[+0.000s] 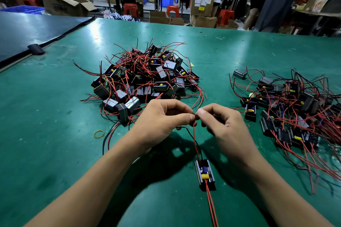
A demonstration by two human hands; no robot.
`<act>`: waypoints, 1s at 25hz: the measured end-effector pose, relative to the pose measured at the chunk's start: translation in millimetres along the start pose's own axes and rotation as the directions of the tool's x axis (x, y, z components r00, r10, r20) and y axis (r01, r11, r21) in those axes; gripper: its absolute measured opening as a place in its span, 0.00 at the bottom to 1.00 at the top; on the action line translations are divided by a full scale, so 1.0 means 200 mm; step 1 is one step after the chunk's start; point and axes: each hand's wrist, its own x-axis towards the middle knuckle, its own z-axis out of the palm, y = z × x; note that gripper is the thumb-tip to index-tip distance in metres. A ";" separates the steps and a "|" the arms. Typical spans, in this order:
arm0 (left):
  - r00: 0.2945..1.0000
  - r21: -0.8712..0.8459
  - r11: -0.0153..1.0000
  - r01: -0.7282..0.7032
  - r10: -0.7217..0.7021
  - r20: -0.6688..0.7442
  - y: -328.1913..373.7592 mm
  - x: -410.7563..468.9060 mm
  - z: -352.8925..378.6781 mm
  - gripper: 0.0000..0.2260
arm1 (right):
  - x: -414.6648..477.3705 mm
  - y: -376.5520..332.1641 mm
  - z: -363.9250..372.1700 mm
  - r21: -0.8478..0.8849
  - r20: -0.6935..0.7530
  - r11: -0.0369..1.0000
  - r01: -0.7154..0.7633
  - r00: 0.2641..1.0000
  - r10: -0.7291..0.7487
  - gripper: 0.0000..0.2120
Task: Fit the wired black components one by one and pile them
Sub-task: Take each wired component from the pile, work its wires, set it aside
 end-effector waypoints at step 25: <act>0.995 0.434 0.898 0.074 -0.040 -0.087 -0.05 0.01 -0.02 0.05 | 0.04 0.06 -0.14 0.018 -0.504 0.998 -0.068 0.861 0.068 0.09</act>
